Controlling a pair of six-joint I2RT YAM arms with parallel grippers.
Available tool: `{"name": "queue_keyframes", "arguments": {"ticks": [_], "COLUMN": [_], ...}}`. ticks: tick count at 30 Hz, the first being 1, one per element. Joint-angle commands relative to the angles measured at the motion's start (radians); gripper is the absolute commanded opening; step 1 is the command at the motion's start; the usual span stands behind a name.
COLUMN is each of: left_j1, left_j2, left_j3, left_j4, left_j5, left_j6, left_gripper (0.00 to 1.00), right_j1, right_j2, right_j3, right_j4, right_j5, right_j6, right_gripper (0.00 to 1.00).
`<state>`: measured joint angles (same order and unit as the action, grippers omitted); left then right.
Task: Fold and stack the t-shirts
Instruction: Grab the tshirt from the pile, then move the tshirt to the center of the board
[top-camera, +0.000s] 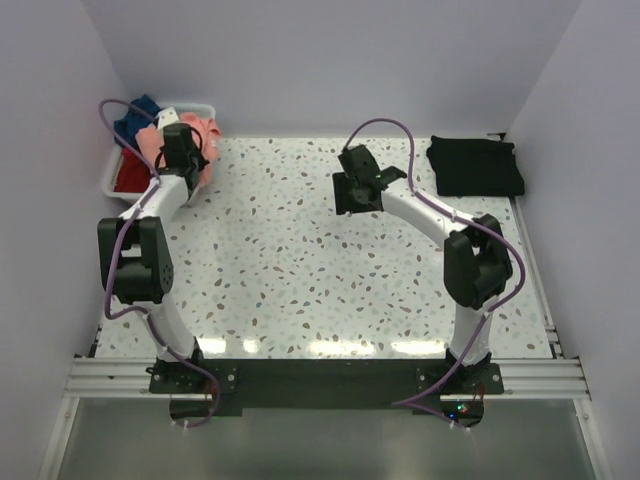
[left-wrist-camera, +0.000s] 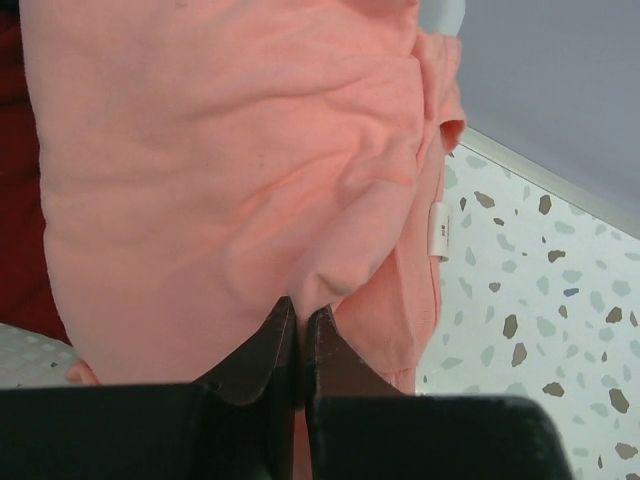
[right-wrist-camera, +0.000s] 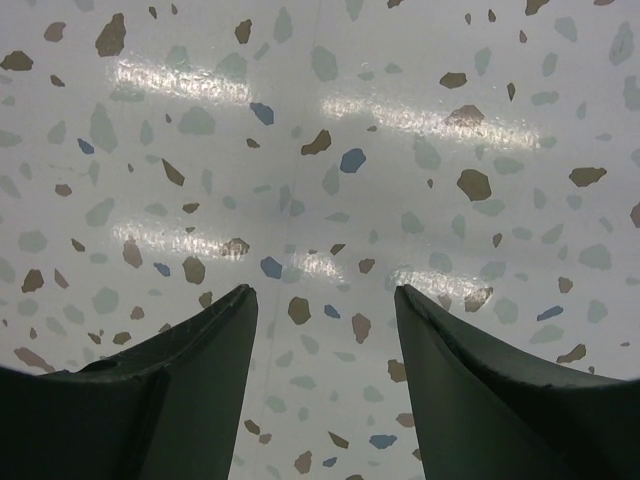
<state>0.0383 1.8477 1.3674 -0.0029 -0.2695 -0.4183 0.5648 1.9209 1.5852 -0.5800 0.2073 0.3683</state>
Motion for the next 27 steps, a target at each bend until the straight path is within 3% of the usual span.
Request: {"name": "queue_keyframes", "arguments": {"ticks": [1,11,21,27], "left_j1": [0.002,-0.031,-0.264,-0.380], "left_j2": [-0.083,-0.237,-0.223,-0.212], "left_j3": [0.036,0.150,0.473,0.559], "left_j4": [0.052,0.004,-0.115,-0.048], "left_j5": [-0.002,0.173,0.259,0.495], "left_j6": [0.006,0.044,0.093,0.128], "left_gripper": [0.00,0.00,0.00,0.00], "right_j1": [0.004,0.001,-0.183,-0.255], "right_j2": [-0.071,-0.114,-0.209,-0.273], "right_j3": [-0.022,-0.037,0.009,-0.017], "right_j4": [0.011,0.043,0.032,0.032], "right_j5": [0.021,0.087,0.133,0.161], "right_j6": [0.023,0.023,0.038,0.061], "right_gripper": [0.61,0.62,0.62,0.62]}}
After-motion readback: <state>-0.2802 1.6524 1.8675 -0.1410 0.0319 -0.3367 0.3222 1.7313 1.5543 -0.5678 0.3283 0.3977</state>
